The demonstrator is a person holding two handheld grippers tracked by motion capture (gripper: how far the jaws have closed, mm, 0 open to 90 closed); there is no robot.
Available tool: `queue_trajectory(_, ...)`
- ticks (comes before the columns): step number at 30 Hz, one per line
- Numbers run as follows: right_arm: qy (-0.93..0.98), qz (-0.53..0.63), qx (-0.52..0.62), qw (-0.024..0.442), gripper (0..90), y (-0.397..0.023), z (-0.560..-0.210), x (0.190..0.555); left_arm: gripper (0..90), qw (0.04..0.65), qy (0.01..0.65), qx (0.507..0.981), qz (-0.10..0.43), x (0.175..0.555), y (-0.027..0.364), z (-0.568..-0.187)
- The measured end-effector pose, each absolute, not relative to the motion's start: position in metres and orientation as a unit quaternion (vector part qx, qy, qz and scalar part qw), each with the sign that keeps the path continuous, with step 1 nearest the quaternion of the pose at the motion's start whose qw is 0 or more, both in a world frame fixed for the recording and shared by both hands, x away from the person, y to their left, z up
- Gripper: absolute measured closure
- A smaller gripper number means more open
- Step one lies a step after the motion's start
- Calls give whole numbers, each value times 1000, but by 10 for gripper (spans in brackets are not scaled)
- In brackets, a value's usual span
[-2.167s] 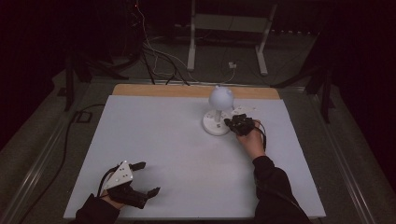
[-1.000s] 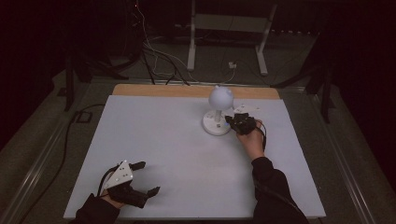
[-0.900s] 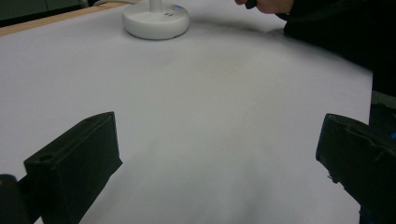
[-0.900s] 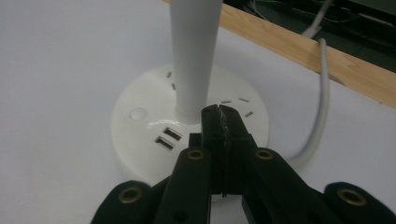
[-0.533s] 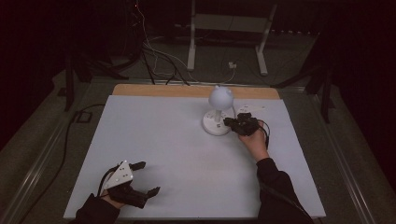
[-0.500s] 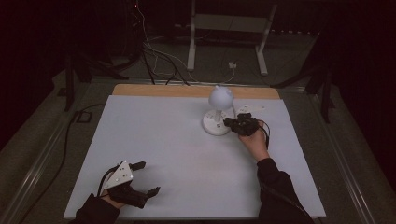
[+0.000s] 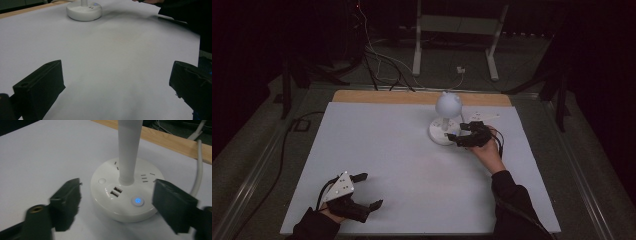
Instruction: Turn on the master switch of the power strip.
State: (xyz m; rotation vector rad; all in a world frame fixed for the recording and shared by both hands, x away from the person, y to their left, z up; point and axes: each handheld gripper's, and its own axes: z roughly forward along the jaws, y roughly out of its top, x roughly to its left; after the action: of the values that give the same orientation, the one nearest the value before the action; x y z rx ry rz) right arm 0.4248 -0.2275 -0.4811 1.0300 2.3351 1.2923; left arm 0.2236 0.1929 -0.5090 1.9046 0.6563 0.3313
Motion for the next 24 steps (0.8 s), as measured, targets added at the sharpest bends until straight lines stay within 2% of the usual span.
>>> queue_trajectory(2,808,447,358,138,129,-228,-481,424,1,523,274,795,138,224,193,-509)
queue_trajectory(4,810,449,353,130,22,-229,-481,424,1,523,275,795,138,224,193,-509)
queue_trajectory(5,812,452,350,121,0,-230,-481,425,1,523,275,795,138,224,193,-509)
queue_trajectory(24,825,448,323,123,0,-229,-470,406,1,525,274,794,138,223,194,-509)
